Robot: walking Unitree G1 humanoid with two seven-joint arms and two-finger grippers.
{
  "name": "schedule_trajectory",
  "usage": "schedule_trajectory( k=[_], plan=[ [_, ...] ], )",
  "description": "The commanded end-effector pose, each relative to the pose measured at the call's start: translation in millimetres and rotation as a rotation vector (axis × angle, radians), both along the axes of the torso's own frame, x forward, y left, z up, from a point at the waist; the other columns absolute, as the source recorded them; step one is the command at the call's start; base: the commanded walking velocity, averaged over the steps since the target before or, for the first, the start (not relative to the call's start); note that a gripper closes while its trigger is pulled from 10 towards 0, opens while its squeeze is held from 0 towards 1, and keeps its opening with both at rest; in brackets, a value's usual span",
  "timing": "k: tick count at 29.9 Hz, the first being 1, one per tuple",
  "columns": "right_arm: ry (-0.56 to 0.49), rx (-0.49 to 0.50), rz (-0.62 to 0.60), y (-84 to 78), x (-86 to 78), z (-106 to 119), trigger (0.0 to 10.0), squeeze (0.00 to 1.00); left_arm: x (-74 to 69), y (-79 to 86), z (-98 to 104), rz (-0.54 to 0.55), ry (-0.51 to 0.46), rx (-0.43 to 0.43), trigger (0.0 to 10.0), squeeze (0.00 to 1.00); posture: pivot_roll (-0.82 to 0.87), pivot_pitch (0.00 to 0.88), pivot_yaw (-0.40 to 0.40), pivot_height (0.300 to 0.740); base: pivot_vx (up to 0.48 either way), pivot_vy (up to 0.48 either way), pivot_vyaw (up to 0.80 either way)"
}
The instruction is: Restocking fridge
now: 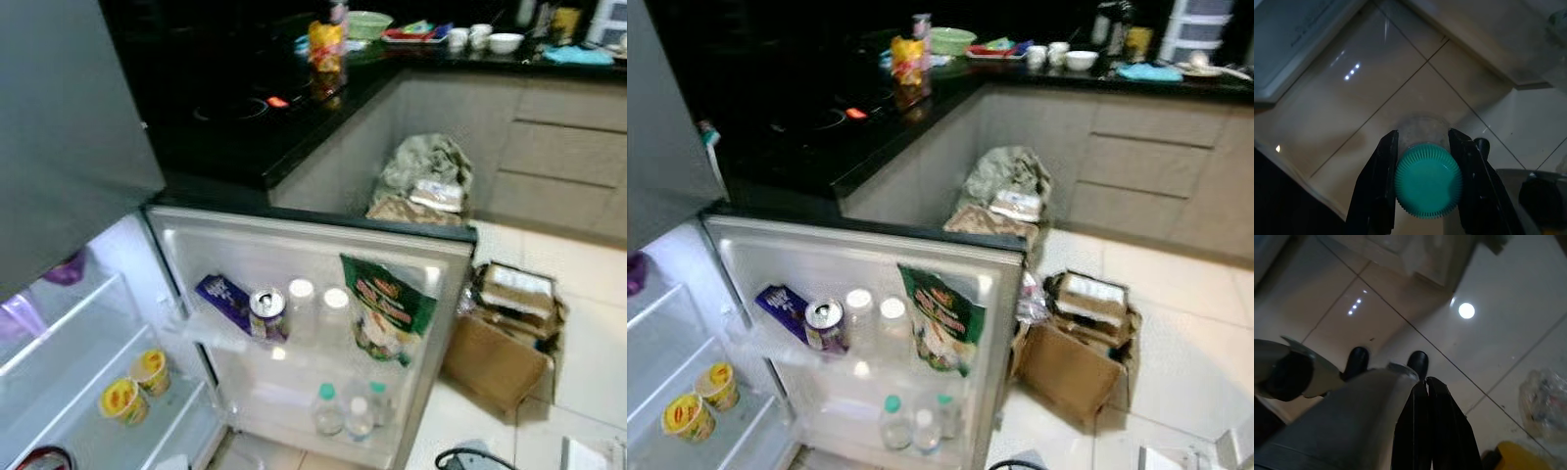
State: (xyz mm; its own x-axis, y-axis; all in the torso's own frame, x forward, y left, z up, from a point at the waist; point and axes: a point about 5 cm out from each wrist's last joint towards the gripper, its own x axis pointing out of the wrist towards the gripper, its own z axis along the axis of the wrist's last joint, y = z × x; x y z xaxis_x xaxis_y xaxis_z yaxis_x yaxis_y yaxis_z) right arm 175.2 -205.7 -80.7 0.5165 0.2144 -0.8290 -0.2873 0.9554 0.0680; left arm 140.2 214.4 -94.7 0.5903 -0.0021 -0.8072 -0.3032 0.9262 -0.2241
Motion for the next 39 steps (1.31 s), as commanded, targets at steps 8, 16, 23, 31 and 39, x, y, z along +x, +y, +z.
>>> schedule_trajectory(
  k=[8, 16, 23, 31, 39],
  plan=[
    [-0.040, 0.170, 0.184, 6.7, 10.6, 11.7, 10.0, 0.00, -0.4, 2.8, 0.8, 0.011, -0.013, -0.006, 10.0, 0.00, -0.09, 0.016, 0.032, 0.740, 0.000, 0.000, 0.00],
    [-0.074, 0.312, 0.458, 17.3, 22.8, 28.6, 10.0, 0.00, 7.7, 6.6, 5.3, 0.008, -0.056, -0.009, 10.0, 0.00, -0.09, 0.025, 0.030, 0.740, 0.000, 0.000, 0.00],
    [-0.100, 0.371, 0.695, 34.7, 38.4, 45.1, 10.0, 0.00, 12.4, 6.1, 7.1, -0.031, -0.063, -0.006, 10.0, 0.00, -0.10, 0.028, 0.037, 0.740, 0.000, -0.204, 0.00],
    [-0.130, 0.359, 0.876, 63.7, 48.7, 53.8, 10.0, 0.00, 12.8, 5.0, 7.2, -0.023, -0.072, 0.002, 10.0, 0.00, -0.09, 0.034, 0.041, 0.740, 0.000, -0.059, 0.00],
    [-0.204, 0.330, 0.950, 85.4, 59.8, 63.5, 10.0, 0.00, 13.7, 5.2, 7.9, -0.064, -0.073, 0.015, 10.0, 0.00, -0.09, 0.034, 0.041, 0.740, 0.000, -0.060, 0.00]
  ],
)
